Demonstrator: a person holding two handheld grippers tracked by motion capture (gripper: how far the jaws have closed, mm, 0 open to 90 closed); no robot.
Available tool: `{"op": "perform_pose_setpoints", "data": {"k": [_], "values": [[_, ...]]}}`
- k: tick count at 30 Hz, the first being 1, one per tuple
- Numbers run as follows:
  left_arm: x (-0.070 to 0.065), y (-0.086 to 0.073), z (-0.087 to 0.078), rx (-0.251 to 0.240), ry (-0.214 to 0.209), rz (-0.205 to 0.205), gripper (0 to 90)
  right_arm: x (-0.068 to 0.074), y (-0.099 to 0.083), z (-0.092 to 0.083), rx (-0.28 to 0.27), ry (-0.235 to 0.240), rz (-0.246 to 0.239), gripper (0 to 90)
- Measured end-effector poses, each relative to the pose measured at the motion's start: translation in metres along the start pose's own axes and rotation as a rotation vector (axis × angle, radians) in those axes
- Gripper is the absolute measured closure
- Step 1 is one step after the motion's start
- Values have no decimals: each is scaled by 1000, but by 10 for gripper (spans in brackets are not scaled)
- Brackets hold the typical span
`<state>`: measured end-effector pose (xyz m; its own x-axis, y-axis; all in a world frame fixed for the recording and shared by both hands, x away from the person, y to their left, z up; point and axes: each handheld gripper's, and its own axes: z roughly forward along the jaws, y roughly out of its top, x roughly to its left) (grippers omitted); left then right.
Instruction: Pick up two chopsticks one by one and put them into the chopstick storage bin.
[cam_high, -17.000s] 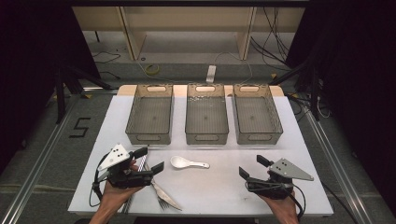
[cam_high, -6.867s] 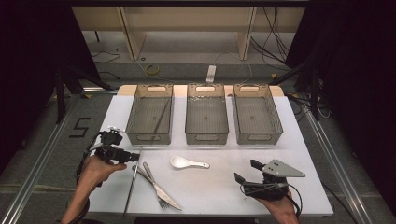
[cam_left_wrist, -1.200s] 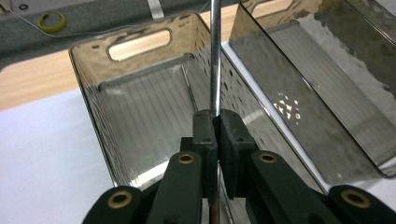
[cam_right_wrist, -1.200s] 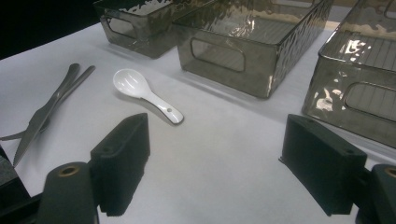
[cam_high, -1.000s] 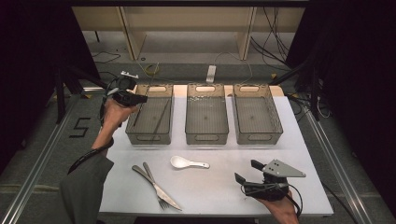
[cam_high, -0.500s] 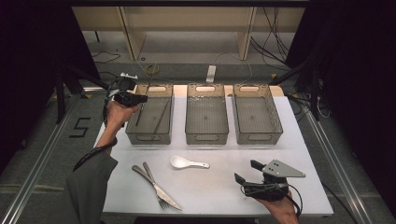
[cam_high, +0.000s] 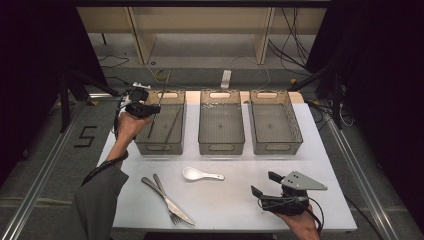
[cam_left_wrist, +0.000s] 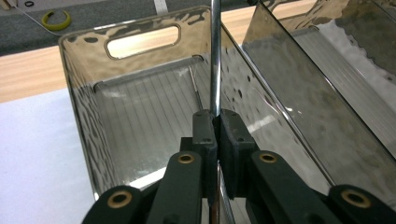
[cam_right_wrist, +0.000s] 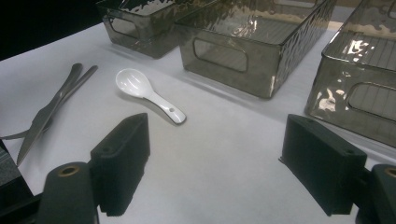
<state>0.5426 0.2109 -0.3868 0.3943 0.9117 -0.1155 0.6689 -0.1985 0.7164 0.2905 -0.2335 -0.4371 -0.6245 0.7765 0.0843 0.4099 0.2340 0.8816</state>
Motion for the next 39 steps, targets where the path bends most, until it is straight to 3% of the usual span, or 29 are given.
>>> {"op": "perform_pose_setpoints", "data": {"k": [12, 39], "values": [[5, -10, 1, 25, 2, -5, 847, 0, 0, 0, 4, -2, -1, 242], [-3, -21, 20, 101, 10, 5, 841, 0, 0, 0, 4, -2, -1, 242]]}}
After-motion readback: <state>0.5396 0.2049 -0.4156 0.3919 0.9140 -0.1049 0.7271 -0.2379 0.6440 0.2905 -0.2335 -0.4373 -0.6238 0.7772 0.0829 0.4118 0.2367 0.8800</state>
